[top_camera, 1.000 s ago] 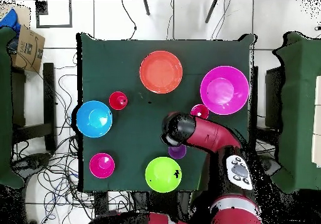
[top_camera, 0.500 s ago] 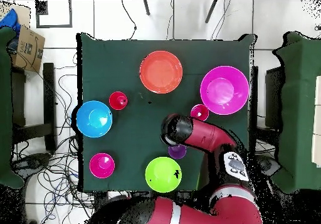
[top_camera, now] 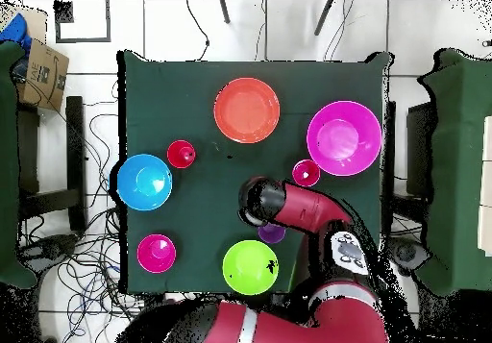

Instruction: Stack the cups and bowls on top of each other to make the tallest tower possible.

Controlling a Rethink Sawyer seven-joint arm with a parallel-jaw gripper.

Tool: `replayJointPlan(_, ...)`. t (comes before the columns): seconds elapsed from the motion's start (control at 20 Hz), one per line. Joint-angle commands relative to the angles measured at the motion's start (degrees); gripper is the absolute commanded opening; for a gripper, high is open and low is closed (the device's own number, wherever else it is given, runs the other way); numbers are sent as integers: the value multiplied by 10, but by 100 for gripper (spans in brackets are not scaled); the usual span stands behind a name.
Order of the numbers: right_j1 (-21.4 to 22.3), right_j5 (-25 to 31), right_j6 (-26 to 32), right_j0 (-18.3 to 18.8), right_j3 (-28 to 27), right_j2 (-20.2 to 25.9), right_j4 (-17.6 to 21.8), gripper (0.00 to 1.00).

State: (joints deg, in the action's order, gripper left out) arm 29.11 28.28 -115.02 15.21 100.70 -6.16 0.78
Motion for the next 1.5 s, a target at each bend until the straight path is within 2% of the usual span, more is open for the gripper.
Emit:
replayJointPlan(0.05, 40, 111, -106, -46, 1, 8, -35, 100)
replayJointPlan(0.4, 65, 151, -111, -63, 5, -9, -47, 100)
replayJointPlan(0.6, 47, 131, -114, -72, 3, -19, -47, 100)
replayJointPlan(1.0, -34, 75, -133, -96, -48, -54, -33, 100)
replayJointPlan(1.5, -50, 55, -129, -99, -49, -62, -39, 100)
